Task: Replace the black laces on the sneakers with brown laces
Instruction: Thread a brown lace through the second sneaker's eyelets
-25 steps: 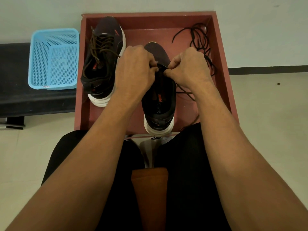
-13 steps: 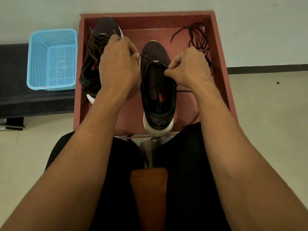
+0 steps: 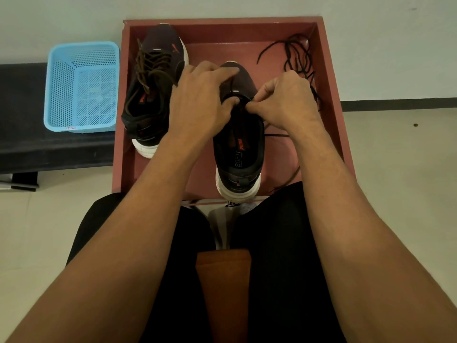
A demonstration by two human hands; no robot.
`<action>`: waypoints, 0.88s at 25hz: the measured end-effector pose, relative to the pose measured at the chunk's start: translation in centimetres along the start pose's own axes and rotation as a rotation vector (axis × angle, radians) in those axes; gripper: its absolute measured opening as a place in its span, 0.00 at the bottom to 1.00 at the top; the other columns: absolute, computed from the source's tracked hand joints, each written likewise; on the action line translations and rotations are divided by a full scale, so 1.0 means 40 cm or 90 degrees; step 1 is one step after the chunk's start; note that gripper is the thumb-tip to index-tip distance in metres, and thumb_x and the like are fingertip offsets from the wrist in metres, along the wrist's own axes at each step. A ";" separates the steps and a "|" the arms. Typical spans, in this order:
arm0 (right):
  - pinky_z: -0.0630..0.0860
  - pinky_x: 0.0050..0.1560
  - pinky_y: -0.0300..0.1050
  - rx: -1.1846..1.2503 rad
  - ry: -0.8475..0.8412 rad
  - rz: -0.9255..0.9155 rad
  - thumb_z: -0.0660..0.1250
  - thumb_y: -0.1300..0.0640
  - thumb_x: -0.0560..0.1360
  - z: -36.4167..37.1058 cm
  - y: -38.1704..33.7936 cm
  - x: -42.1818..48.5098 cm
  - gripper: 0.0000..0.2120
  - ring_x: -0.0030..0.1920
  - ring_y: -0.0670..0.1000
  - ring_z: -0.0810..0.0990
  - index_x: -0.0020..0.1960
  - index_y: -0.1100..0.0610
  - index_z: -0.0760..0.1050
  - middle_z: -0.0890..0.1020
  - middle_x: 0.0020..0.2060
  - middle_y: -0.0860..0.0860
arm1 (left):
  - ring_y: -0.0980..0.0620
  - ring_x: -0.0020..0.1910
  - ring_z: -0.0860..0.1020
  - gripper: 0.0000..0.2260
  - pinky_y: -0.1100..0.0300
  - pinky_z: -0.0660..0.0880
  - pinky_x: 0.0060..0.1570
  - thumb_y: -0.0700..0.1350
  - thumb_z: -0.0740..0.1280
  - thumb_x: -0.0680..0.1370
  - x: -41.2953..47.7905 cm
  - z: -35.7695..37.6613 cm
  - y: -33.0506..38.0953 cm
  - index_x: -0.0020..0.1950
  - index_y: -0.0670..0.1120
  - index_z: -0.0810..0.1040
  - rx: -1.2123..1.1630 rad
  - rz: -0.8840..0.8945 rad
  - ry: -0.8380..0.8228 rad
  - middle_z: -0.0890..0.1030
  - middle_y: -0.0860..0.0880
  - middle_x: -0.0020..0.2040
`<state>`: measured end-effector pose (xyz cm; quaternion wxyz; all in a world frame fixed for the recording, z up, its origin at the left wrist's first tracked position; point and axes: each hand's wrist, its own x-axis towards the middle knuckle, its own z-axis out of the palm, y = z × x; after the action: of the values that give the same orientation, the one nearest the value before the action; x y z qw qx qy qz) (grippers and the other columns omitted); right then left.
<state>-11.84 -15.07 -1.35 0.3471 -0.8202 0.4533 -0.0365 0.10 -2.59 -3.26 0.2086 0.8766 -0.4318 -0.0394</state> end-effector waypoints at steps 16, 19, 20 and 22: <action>0.84 0.44 0.41 -0.002 0.002 0.015 0.80 0.52 0.72 0.000 -0.002 -0.002 0.06 0.36 0.44 0.85 0.41 0.51 0.86 0.84 0.33 0.46 | 0.56 0.46 0.83 0.02 0.59 0.82 0.51 0.44 0.73 0.79 0.013 -0.003 -0.022 0.51 0.49 0.86 -0.112 -0.106 0.116 0.85 0.53 0.47; 0.75 0.36 0.35 -0.029 -0.004 0.015 0.80 0.51 0.72 0.001 0.001 0.000 0.05 0.36 0.40 0.81 0.43 0.50 0.85 0.82 0.34 0.44 | 0.58 0.45 0.82 0.06 0.60 0.82 0.51 0.49 0.74 0.79 0.012 -0.009 -0.025 0.54 0.50 0.85 -0.124 -0.065 0.123 0.84 0.55 0.47; 0.74 0.37 0.35 -0.037 -0.001 0.007 0.79 0.50 0.72 0.002 0.000 0.003 0.05 0.37 0.40 0.80 0.44 0.49 0.84 0.82 0.36 0.43 | 0.58 0.45 0.81 0.08 0.59 0.81 0.51 0.51 0.74 0.78 0.013 -0.011 -0.020 0.55 0.50 0.84 -0.130 -0.035 0.132 0.83 0.55 0.48; 0.74 0.39 0.34 -0.025 0.050 -0.060 0.77 0.50 0.74 0.005 -0.005 0.010 0.05 0.40 0.40 0.80 0.49 0.47 0.83 0.83 0.41 0.42 | 0.58 0.45 0.80 0.12 0.61 0.79 0.51 0.55 0.72 0.79 0.012 -0.022 -0.003 0.56 0.49 0.84 -0.142 0.021 0.177 0.83 0.54 0.49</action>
<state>-11.40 -15.19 -1.50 0.3106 -0.8453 0.4280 -0.0763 0.72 -2.63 -2.46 0.3626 0.8380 -0.4059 0.0379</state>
